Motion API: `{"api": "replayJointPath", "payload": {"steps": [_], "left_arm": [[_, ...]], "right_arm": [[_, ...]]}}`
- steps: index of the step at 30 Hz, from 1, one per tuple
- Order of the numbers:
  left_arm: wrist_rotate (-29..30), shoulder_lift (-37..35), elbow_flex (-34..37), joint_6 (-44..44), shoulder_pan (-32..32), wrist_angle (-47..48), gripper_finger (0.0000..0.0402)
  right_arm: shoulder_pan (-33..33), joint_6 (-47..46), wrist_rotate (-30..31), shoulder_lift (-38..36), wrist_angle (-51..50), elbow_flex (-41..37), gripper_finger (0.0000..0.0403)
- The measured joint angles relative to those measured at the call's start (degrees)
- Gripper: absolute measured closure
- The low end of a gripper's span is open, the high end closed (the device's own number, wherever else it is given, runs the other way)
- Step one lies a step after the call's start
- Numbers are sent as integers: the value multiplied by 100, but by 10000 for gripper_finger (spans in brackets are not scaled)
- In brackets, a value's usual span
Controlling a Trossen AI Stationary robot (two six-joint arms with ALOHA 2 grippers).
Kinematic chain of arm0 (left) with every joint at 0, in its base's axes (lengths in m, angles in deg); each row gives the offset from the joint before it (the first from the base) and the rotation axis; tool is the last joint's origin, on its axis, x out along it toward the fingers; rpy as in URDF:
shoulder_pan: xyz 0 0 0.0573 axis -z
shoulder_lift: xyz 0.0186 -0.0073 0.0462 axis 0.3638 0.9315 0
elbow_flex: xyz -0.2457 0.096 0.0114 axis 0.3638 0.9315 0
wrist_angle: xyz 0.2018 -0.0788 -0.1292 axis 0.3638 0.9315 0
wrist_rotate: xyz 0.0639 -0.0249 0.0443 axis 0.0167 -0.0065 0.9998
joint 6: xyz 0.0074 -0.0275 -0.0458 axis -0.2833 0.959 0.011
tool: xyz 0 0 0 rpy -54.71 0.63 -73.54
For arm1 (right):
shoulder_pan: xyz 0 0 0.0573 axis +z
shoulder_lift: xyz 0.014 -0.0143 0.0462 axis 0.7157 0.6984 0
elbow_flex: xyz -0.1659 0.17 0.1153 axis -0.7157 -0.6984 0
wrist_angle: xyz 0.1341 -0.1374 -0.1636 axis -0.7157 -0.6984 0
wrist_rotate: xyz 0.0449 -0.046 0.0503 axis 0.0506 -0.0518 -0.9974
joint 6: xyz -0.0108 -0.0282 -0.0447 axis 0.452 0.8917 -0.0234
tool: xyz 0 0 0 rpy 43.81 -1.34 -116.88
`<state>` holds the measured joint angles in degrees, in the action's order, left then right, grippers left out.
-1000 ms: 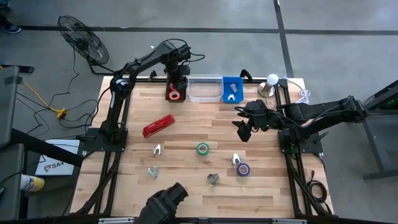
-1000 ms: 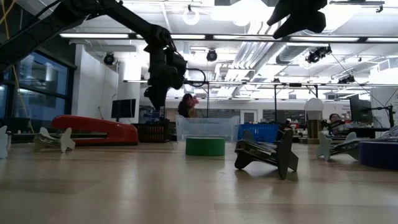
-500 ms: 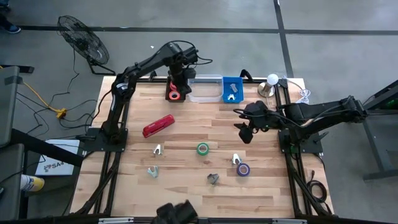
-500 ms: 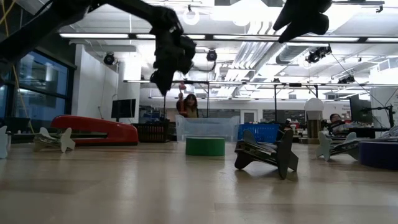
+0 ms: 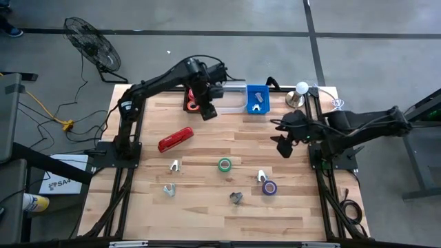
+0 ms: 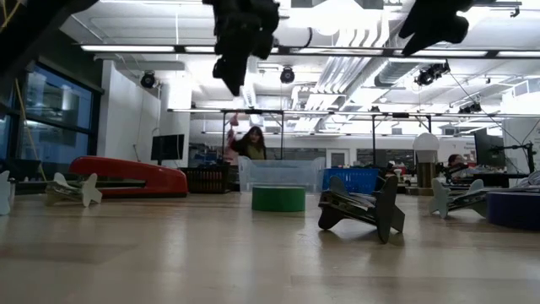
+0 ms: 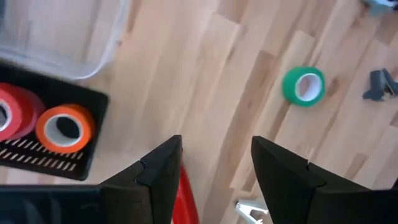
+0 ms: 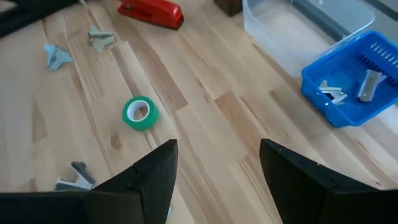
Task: Pick and place Stapler, Stapler remover, tape
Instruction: Put the green tape into the black bin
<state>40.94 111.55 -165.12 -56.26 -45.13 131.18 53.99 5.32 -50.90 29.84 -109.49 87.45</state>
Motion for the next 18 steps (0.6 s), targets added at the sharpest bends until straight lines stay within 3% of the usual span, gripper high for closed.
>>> {"api": "replayJointPath", "payload": {"steps": [12,18], "left_arm": [[903,-46,2,101,1450,-406,211],[968,-46,2,327,2043,-852,211]], "right_arm": [[0,197,-166,-490,-179,0,183],[0,346,-397,-488,-397,0,183]]}}
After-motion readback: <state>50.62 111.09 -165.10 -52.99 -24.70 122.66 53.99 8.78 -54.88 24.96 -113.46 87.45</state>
